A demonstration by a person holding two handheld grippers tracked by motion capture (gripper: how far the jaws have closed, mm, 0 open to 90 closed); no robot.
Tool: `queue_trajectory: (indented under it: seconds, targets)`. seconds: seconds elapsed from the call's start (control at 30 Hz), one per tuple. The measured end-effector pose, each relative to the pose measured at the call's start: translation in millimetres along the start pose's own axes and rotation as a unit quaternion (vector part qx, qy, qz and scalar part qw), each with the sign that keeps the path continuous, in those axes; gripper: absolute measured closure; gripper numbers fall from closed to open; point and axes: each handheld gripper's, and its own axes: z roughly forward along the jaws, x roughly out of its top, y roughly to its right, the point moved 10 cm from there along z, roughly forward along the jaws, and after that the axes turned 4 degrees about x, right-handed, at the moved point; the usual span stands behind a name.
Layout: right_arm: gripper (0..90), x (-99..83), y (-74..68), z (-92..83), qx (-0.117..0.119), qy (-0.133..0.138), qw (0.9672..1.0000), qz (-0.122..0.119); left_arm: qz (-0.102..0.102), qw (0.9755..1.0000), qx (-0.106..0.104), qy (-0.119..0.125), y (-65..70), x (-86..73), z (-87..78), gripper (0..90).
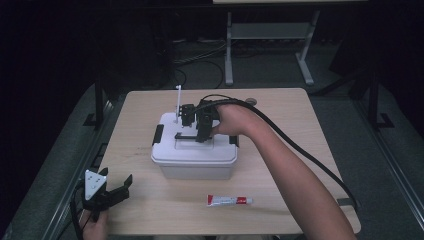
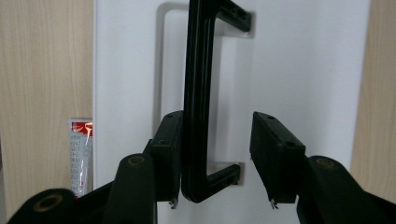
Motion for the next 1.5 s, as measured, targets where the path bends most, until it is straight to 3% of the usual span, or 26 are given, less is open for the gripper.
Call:
queue_trajectory:
  seconds: [0.13,0.33,0.67,1.03,1.5]
  targets:
    - [59.3,-0.1,8.2,-7.1,-0.005,0.014,0.9998,0.012,0.002,1.0000,-0.001,-0.002,0.1,-0.4,0.0,15.0]
    - [62.9,1.4,15.4,-7.5,-0.010,0.003,0.9998,0.018,0.002,1.0000,-0.001,-0.003,0.3,-0.7,0.1,15.0]
    - [72.4,10.2,16.6,1.8,0.012,-0.018,0.9997,0.013,-0.001,1.0000,-0.001,-0.002,-1.0,-0.7,0.2,15.0]
    - [82.9,12.2,18.1,1.7,0.028,-0.021,0.9994,0.009,-0.001,1.0000,0.000,-0.002,-2.1,-0.8,0.5,15.0]
    - [83.8,12.0,20.4,-0.3,0.035,-0.022,0.9990,0.012,-0.002,1.0000,0.001,-0.002,-3.2,-0.9,0.3,15.0]
